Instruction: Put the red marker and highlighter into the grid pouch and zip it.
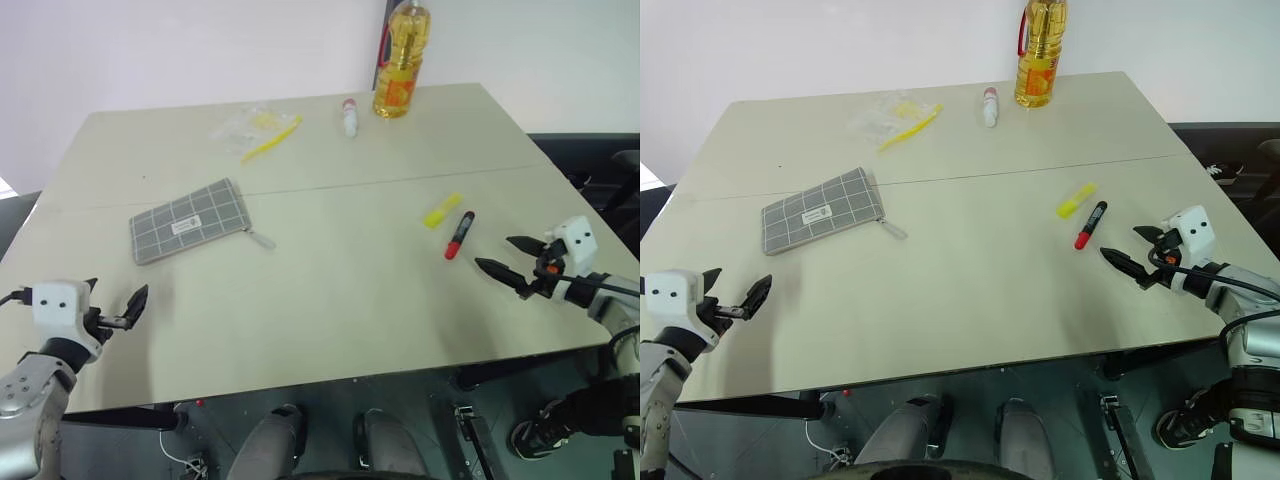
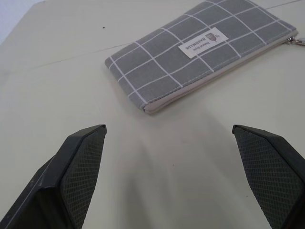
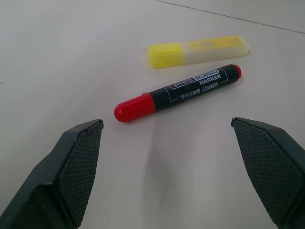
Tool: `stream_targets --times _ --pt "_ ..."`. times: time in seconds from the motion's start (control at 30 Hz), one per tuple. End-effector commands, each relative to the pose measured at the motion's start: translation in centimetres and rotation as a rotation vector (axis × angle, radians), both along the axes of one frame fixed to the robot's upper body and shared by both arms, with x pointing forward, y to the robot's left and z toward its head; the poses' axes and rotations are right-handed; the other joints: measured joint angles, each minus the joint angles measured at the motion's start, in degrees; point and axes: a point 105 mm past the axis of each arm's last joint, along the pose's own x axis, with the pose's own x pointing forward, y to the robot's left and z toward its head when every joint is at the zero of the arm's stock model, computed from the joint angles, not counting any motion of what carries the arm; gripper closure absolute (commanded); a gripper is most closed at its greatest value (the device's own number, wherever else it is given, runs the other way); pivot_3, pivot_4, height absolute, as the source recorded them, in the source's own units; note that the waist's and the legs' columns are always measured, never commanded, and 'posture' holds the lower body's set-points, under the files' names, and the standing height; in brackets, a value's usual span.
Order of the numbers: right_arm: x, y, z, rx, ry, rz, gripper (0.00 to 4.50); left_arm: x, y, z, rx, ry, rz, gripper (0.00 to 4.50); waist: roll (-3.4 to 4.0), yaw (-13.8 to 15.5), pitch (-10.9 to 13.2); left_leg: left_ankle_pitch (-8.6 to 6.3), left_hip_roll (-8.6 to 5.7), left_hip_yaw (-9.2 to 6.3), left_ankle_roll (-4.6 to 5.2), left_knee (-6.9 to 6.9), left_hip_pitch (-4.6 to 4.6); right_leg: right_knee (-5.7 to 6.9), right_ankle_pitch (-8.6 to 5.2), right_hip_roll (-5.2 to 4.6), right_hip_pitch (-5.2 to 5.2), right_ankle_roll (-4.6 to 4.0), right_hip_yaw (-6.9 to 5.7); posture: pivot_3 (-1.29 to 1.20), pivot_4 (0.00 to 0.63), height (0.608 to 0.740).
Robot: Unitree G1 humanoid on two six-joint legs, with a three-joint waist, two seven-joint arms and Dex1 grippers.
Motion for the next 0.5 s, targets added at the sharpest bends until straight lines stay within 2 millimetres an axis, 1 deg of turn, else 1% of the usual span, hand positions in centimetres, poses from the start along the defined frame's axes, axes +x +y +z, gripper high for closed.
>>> stream_targets --times 0.03,0.5 --pt "0.28 0.33 0.96 -0.006 -0.042 0.017 0.0 0.08 0.05 0.65 0.018 -0.027 -0.002 0.03 0.0 0.0 0.0 0.0 0.0 0.0 0.0 0.0 0.0 0.0 0.0 0.0 0.0 0.0 0.0 0.0 0.15 0.74" --pt "0.68 0.77 1.09 -0.003 -0.05 0.032 0.0 0.19 0.15 0.84 0.006 -0.042 0.014 0.03 0.0 -0.03 0.0 0.0 0.0 0.01 0.0 0.0 0.01 0.0 0.01 0.0 0.0 -0.01 0.0 0.0 0.15 0.74"
